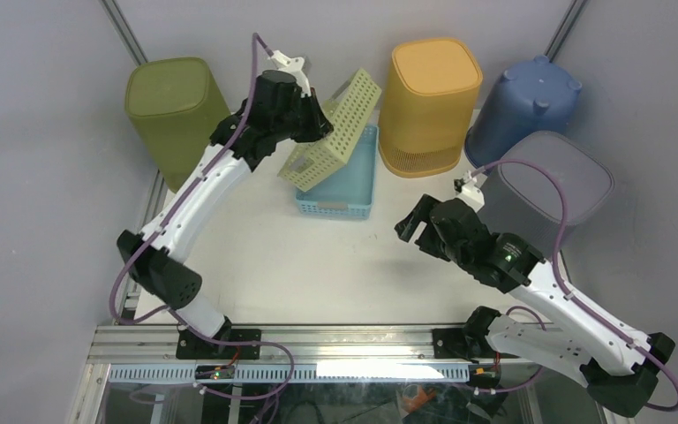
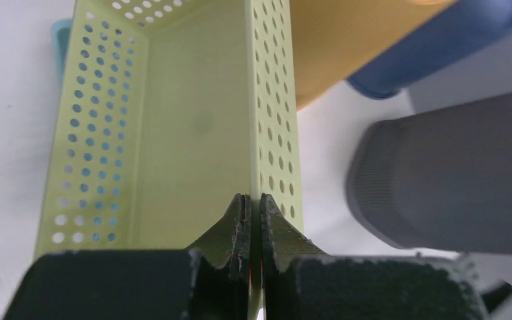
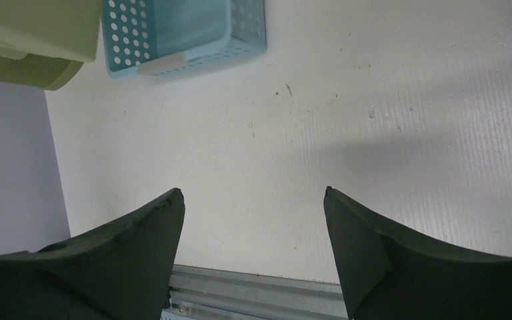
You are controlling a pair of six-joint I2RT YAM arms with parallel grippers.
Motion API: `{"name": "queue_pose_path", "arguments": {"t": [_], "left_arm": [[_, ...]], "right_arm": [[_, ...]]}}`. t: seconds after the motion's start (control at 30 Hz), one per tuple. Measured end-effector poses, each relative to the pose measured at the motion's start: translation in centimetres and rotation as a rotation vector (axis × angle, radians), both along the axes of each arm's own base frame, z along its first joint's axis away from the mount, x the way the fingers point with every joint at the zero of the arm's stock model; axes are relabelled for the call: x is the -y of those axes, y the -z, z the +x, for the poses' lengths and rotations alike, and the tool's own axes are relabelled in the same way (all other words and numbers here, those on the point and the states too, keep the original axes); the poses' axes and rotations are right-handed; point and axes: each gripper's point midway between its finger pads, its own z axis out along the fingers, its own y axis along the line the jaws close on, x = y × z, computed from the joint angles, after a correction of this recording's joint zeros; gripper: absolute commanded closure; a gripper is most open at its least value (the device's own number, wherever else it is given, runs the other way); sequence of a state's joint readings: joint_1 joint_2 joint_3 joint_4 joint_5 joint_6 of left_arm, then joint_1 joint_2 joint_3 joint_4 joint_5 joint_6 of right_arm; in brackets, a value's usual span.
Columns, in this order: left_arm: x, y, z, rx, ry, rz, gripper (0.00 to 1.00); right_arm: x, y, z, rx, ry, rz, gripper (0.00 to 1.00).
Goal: Turn the large container upside down
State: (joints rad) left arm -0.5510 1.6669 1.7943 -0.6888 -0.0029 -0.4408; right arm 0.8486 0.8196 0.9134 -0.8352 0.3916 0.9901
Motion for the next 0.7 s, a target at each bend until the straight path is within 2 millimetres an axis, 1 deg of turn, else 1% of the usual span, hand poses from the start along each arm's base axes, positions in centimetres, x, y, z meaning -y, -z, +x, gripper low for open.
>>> {"name": "queue_pose_path", "arguments": {"t": [0.1,0.2,0.27,0.4,0.5,0.57,0.63,0.67,0.7], "left_arm": [[-0.2,-3.5,-2.3,0.047,0.031,-0.066,1.0],[-0.7,-5.7,-4.1,0.083,0.055,-0.103,1.0],[-0.8,-6.4,-5.1,0.09,0.072,-0.126,1.0],[-0.8,-6.7,-7.5,0.066,0.116,-0.191,1.0],[-1.1,-7.4,-9.3,0.051,0.134,-0.258,1.0],[-1.9,-8.0,-10.3,0.042,0.125,-0.317,1.0],[-3.7,-8.7,-10.7,0.036,0.095,-0.389,1.0],[-5.1,-9.0,-10.7,0.034,0.071,-0.434,1.0],[-6.9,-9.0,-10.5,0.028,0.027,-0.478,1.0]], "right_arm": [[0.0,-0.5,0.1,0.012,0.004,0.008,0.2],[0.3,-1.0,0.1,0.032,0.009,0.021,0.2],[0.5,-1.5,0.0,0.046,0.011,0.031,0.2],[0.8,-2.7,-0.1,0.078,0.015,0.06,0.19],[1.0,-3.6,-0.3,0.103,0.012,0.079,0.19],[1.2,-3.9,-0.4,0.113,0.01,0.087,0.19],[1.3,-4.1,-0.5,0.122,0.009,0.093,0.19],[1.4,-4.3,-0.5,0.125,0.008,0.096,0.19],[1.4,-4.3,-0.6,0.127,0.007,0.097,0.19]]}}
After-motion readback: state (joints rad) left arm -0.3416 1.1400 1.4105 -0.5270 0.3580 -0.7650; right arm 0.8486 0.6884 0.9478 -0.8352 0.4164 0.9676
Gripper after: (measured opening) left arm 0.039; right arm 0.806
